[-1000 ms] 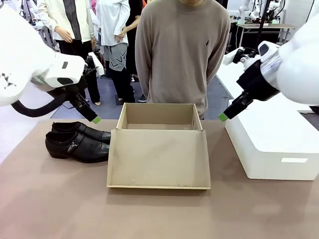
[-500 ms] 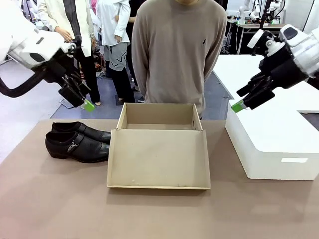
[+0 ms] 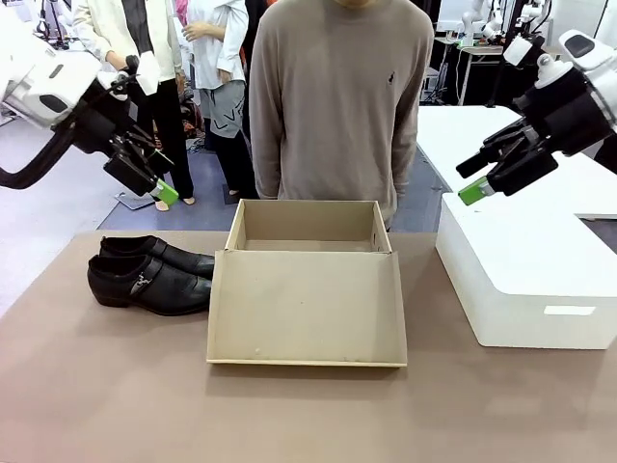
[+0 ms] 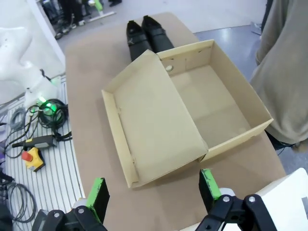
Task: Pack the shoes into the box.
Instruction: Place one shoe of the Shoes into the Shoes Box.
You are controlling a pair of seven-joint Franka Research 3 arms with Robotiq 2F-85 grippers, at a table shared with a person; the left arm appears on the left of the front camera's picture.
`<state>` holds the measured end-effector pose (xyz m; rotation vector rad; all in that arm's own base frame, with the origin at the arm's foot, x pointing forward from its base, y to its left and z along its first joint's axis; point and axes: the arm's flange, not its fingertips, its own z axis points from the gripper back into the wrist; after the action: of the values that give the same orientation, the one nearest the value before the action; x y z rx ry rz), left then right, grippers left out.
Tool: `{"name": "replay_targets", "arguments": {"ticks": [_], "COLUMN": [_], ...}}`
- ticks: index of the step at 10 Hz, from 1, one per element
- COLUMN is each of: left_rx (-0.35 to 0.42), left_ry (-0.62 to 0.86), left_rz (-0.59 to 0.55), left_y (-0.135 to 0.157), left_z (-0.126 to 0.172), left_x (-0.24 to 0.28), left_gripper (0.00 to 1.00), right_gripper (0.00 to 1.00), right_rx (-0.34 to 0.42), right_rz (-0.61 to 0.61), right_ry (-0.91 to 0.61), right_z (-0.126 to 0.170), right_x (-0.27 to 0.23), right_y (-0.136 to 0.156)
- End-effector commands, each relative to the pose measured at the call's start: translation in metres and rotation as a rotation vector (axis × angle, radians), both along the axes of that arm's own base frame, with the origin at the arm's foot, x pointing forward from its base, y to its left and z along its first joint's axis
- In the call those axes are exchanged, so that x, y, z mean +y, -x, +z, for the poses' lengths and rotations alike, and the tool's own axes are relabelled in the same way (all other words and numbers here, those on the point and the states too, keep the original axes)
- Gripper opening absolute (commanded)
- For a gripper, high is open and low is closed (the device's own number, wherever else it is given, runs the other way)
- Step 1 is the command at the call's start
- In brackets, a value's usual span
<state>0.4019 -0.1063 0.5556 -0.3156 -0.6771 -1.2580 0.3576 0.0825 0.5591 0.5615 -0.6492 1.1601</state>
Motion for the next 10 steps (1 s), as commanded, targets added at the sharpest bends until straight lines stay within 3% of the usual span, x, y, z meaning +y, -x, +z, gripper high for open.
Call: {"name": "replay_targets", "arguments": {"ticks": [1, 10], "left_rx": [-0.010, -0.006], "left_ry": [-0.017, -0.034], "left_rz": [-0.014, 0.008], "left_y": [0.0023, 0.0031], "left_z": [0.0024, 0.0013], "left_x": [-0.0022, -0.0055], "left_gripper": [1.00, 1.00], "right_gripper": [1.00, 1.00], "right_rx": [-0.016, -0.016], "right_rz": [-0.022, -0.022], "right_ry": [0.000, 0.000], "right_z": [0.0009, 0.0009], "right_x": [0.0007, 0.0007], "right_y": [0.0007, 0.0007]}}
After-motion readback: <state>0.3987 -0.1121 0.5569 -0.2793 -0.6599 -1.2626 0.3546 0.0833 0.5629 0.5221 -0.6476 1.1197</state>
